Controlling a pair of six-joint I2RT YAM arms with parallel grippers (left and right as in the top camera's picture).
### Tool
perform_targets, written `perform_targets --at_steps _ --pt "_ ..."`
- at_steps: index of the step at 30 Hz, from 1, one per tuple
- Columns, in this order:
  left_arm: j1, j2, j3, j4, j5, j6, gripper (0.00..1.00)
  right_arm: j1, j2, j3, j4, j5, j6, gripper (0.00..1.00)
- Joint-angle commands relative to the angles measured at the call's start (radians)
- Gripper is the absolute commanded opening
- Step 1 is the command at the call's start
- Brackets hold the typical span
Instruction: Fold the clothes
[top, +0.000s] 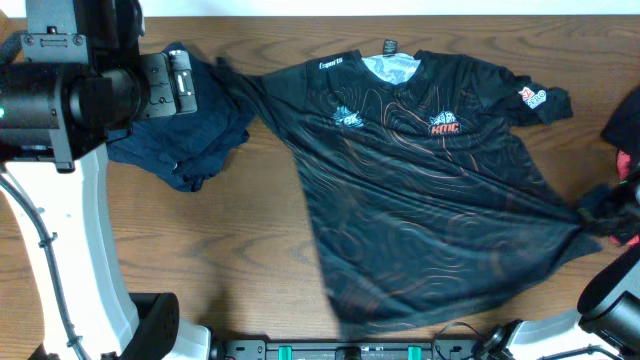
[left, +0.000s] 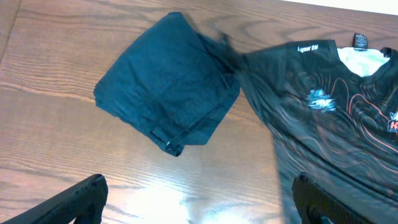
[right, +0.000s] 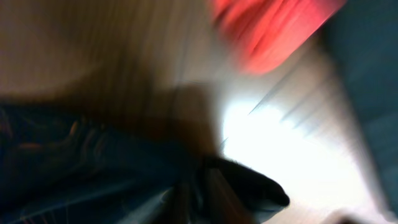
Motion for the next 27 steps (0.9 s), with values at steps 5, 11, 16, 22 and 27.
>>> perform_targets --at_steps 5,11,16,22,27 --pt "0.005 0.0 0.002 -0.045 0.046 -0.014 0.96 -0.033 -0.004 0.206 -0.141 -0.059 -0.013 0.57" --pt "0.005 0.007 -0.011 -0.071 0.068 -0.013 0.96 0.002 -0.004 0.228 -0.249 -0.423 -0.168 0.57" --pt "0.003 0.01 -0.138 -0.065 0.116 -0.013 0.96 0.116 -0.004 0.171 -0.273 -0.524 -0.261 0.59" --pt "-0.003 0.014 -0.373 0.022 0.218 0.005 0.95 0.235 -0.003 0.067 -0.01 -0.572 -0.256 0.52" --pt "-0.052 0.018 -0.61 0.218 0.284 0.02 0.94 0.309 -0.003 0.019 0.078 -0.648 -0.27 0.58"
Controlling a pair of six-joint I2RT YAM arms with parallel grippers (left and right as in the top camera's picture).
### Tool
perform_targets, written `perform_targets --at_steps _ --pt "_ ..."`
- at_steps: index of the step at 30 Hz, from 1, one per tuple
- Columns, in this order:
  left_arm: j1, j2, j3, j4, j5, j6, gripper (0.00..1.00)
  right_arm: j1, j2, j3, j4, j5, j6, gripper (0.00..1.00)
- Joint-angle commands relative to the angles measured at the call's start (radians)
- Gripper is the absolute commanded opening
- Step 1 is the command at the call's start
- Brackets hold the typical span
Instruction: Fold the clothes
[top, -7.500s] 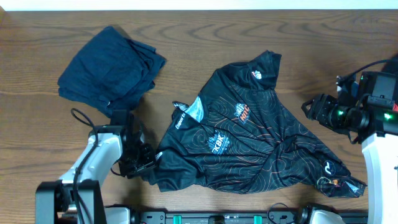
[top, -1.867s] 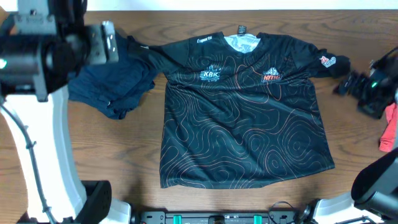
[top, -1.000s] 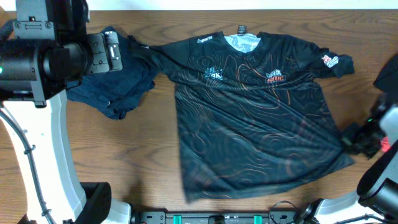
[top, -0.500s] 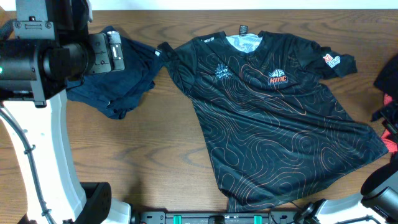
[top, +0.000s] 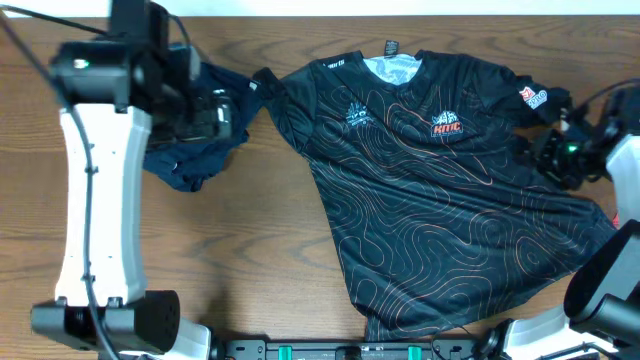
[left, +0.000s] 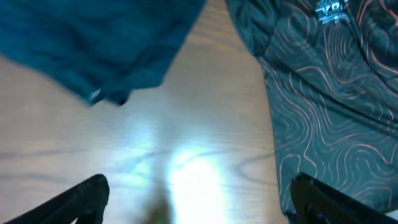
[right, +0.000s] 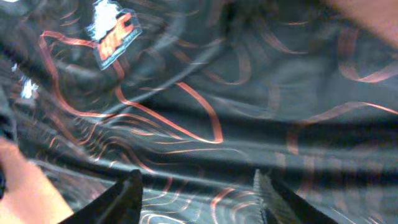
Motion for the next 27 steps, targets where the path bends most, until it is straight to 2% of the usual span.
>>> perform_targets --at_steps 1,6,10,19,27 --pt "-0.042 0.01 -0.134 0.109 0.079 0.006 0.95 0.042 -0.003 -0.022 0.024 -0.068 -0.024 0.58" --pt "-0.108 0.075 -0.357 0.413 0.084 -0.143 0.93 0.06 -0.003 -0.023 0.017 -0.068 -0.024 0.58" --pt "-0.128 0.183 -0.415 0.578 0.088 -0.245 0.9 0.06 -0.003 -0.023 -0.013 -0.068 -0.025 0.58" --pt "-0.194 0.38 -0.414 0.829 0.087 -0.243 0.84 0.061 -0.003 -0.023 -0.057 -0.068 -0.024 0.58" --pt "-0.202 0.443 -0.415 0.927 -0.009 -0.218 0.61 0.064 -0.003 -0.023 -0.079 -0.068 -0.024 0.58"
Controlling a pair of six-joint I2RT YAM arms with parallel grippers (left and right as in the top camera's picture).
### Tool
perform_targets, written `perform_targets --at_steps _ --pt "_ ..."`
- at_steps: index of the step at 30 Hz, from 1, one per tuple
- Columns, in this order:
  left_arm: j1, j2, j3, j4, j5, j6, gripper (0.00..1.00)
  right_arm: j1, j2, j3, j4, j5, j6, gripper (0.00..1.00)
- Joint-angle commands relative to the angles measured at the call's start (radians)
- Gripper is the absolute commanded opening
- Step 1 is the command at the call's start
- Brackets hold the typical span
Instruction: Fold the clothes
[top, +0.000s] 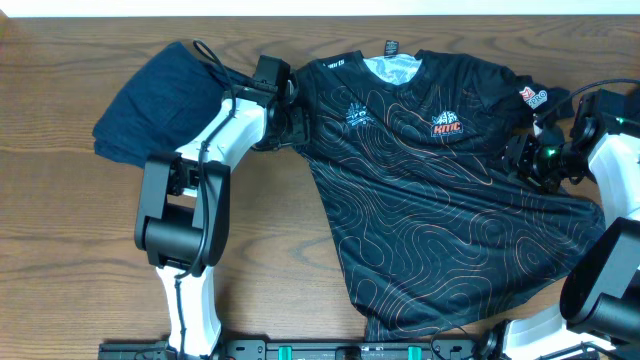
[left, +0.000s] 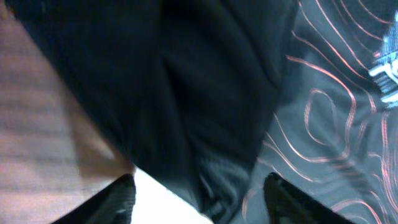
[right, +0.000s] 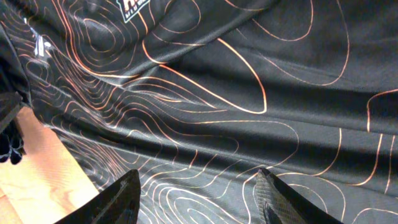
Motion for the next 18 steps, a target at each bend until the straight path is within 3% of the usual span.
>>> perform_targets --at_steps 1,2,8,18 --pt "0.006 0.012 0.002 0.018 -0.064 0.031 0.56 0.01 -0.003 -0.003 -0.006 -0.014 -0.014 0.58" --pt "0.006 0.012 0.002 0.021 -0.075 0.034 0.52 0.01 -0.003 -0.003 -0.008 -0.014 -0.014 0.58" --pt "0.012 0.011 0.002 -0.033 -0.083 0.058 0.09 0.01 -0.003 -0.003 -0.008 -0.013 -0.014 0.58" --pt "0.012 -0.006 0.003 -0.381 -0.292 0.045 0.06 0.009 -0.003 -0.003 0.004 0.05 -0.024 0.58"
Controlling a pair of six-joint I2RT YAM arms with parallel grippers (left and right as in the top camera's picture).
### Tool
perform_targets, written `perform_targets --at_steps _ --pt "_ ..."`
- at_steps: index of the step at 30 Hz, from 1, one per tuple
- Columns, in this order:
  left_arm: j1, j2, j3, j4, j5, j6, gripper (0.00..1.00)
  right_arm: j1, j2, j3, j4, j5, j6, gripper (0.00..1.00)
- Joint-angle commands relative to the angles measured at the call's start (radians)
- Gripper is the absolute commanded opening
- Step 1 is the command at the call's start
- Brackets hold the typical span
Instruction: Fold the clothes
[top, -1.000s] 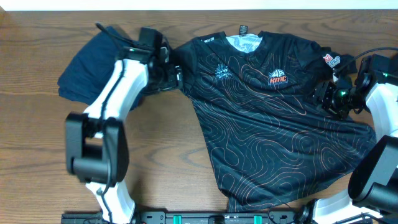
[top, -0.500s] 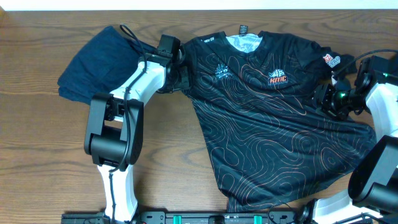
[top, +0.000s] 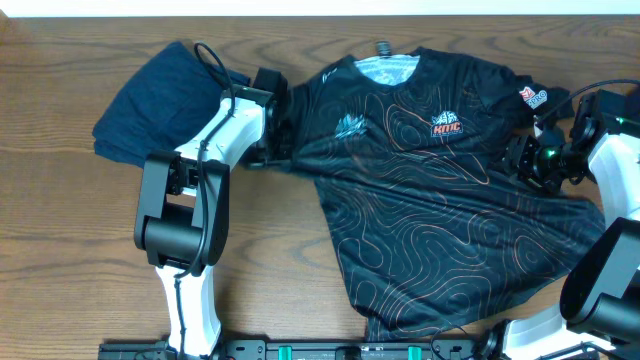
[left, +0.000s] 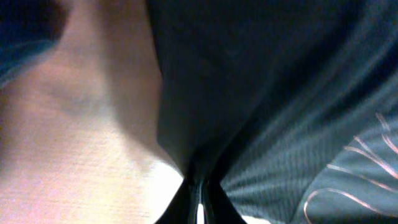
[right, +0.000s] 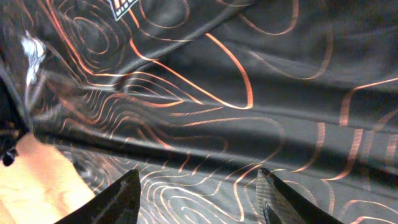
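A black shirt (top: 440, 210) with orange contour lines lies face up across the table, collar at the far edge. My left gripper (top: 279, 133) is at the shirt's left sleeve and is shut on a pinch of the dark fabric (left: 200, 202), which fans out from the jaws (left: 280, 93). My right gripper (top: 528, 160) hangs over the right side of the shirt below the right sleeve. It is open (right: 199, 199), with patterned cloth (right: 217, 93) under its spread fingers (right: 121, 199).
A folded dark blue garment (top: 160, 95) lies at the far left, just beyond my left arm. Bare wooden table (top: 260, 250) shows to the left of the shirt and in front of it. The shirt's hem reaches the near edge.
My left gripper has gone from open over the left sleeve to shut on it. The shirt's left shoulder and collar have shifted and bunched toward it. The right gripper is unchanged.
First the shirt was drawn tight toward its lower right corner at my right gripper, with the left arm raised over the blue garment. Then it lay flatter, my right gripper open by the right sleeve. My left gripper then lay open at the left sleeve, and now grips it.
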Motion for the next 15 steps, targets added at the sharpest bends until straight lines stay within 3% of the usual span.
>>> perform_targets --at_steps 1,6,7,10,15 --pt "0.005 -0.014 -0.001 -0.079 -0.114 -0.002 0.06 0.009 -0.003 -0.003 0.017 0.024 -0.029 0.58" --pt "0.005 -0.065 -0.001 -0.231 -0.155 -0.038 0.06 0.009 -0.003 -0.003 0.135 0.031 -0.029 0.58" --pt "0.005 -0.077 -0.001 -0.257 -0.156 -0.04 0.06 0.01 -0.003 -0.003 0.168 0.027 -0.028 0.56" --pt "0.003 -0.111 -0.001 -0.337 -0.156 -0.051 0.06 0.015 -0.003 -0.003 0.245 -0.037 -0.016 0.35" --pt "0.003 -0.158 -0.001 -0.422 -0.156 -0.067 0.06 0.059 0.003 -0.005 0.268 0.019 0.049 0.35"
